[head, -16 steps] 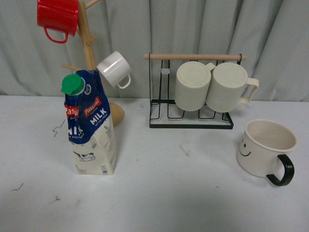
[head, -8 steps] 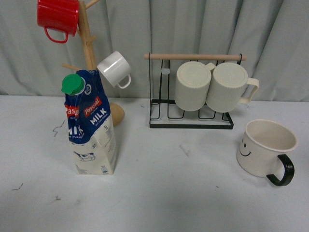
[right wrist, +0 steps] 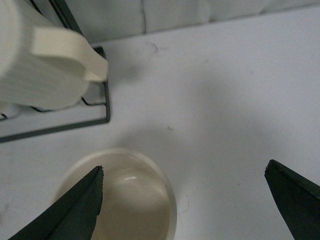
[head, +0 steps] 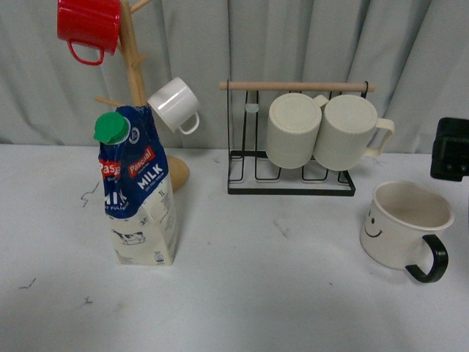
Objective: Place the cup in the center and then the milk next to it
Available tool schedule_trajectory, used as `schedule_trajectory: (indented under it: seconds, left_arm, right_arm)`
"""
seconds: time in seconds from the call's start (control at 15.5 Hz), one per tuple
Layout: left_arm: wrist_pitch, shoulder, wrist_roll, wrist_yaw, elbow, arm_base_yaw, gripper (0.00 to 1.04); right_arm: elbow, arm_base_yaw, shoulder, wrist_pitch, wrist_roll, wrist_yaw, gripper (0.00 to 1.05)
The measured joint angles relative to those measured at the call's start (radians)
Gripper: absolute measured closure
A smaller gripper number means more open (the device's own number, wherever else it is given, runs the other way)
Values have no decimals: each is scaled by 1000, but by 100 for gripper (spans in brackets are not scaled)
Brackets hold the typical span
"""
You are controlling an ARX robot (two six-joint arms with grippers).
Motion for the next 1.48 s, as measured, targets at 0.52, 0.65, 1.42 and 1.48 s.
schedule_trajectory:
  seconds: [0.52, 0.65, 1.42, 1.48]
  left_arm:
    - [0, 0, 0, 0, 0, 0, 7]
    - [0, 0, 0, 0, 0, 0, 7]
    - [0, 0, 0, 0, 0, 0, 7]
    - [0, 0, 0, 0, 0, 0, 7]
  right_arm:
    - [63, -15, 161, -66, 51, -24, 7]
    - [66, -22, 188, -71, 59, -26, 27]
    - [61, 51, 96, -113, 106, -47, 101]
    - [65, 88, 75, -128, 121, -50, 101]
